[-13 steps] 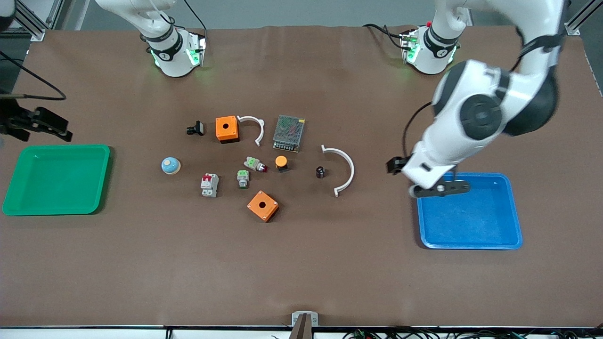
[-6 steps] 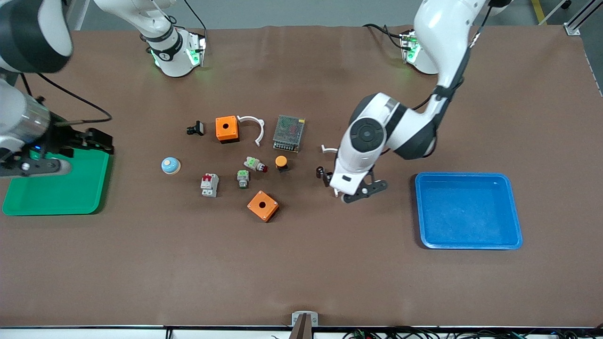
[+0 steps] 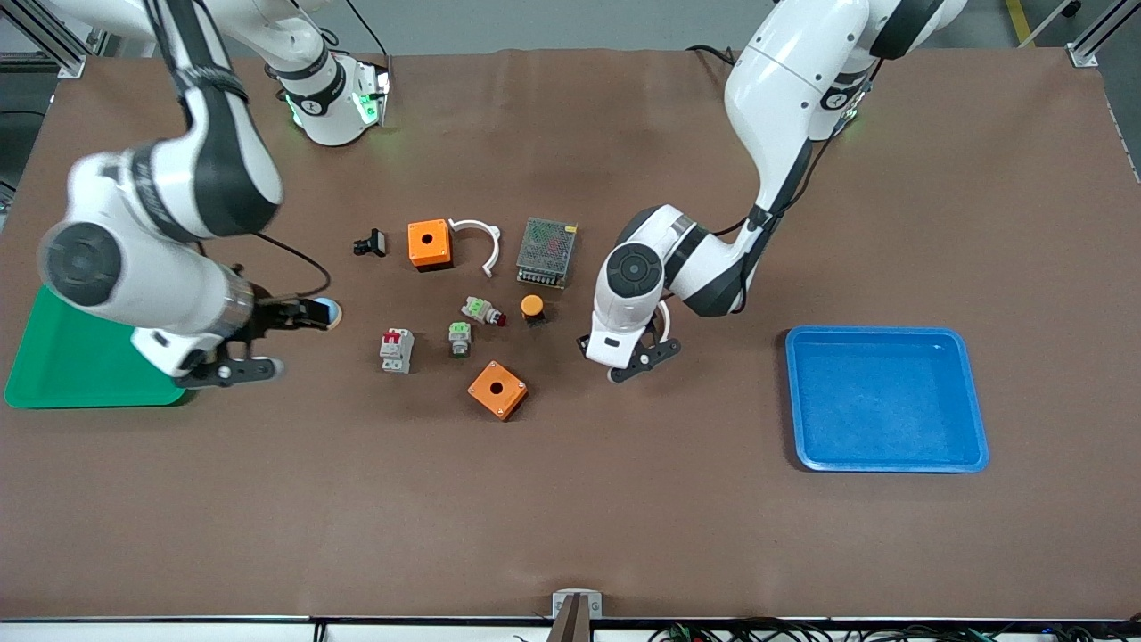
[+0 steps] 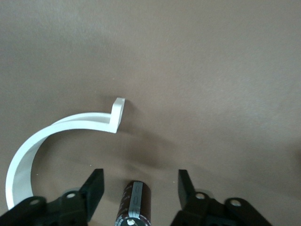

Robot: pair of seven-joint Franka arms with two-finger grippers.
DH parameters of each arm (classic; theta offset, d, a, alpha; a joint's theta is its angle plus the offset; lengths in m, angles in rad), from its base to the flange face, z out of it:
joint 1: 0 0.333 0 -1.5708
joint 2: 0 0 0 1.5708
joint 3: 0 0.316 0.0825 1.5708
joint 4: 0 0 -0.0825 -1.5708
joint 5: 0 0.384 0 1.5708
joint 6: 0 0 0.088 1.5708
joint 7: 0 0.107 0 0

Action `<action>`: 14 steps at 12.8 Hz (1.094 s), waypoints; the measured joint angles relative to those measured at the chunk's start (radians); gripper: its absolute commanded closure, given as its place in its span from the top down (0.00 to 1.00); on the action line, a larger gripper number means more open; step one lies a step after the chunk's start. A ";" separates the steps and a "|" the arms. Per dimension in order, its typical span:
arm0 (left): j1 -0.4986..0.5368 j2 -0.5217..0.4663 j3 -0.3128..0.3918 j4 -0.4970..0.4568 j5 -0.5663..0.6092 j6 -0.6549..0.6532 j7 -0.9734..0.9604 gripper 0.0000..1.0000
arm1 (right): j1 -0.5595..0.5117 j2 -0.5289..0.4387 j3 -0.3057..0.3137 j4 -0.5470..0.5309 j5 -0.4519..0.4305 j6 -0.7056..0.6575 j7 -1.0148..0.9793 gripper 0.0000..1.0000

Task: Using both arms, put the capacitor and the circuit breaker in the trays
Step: 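Grasp the capacitor with the left gripper while the right gripper reaches the breaker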

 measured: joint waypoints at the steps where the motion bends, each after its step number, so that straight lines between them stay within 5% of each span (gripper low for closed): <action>1: -0.001 0.002 0.000 -0.004 0.000 0.000 -0.001 0.64 | 0.020 0.004 0.001 -0.065 0.002 0.088 0.026 1.00; 4: -0.009 0.008 -0.001 -0.013 -0.001 0.000 -0.004 0.61 | 0.074 0.047 0.002 -0.192 0.002 0.274 0.082 1.00; 7: -0.029 0.023 -0.002 -0.014 -0.015 0.008 -0.007 0.57 | 0.080 0.126 0.001 -0.205 0.023 0.333 0.085 1.00; 8: -0.031 0.026 -0.002 -0.014 -0.019 0.011 -0.007 0.51 | 0.080 0.141 0.001 -0.204 0.039 0.338 0.085 1.00; 12: -0.032 0.026 -0.001 -0.014 -0.020 0.013 -0.007 0.01 | 0.096 0.161 0.002 -0.203 0.057 0.363 0.085 0.99; 14: -0.031 0.026 0.000 -0.013 -0.020 0.017 -0.007 0.00 | 0.103 0.167 0.002 -0.203 0.058 0.365 0.086 0.93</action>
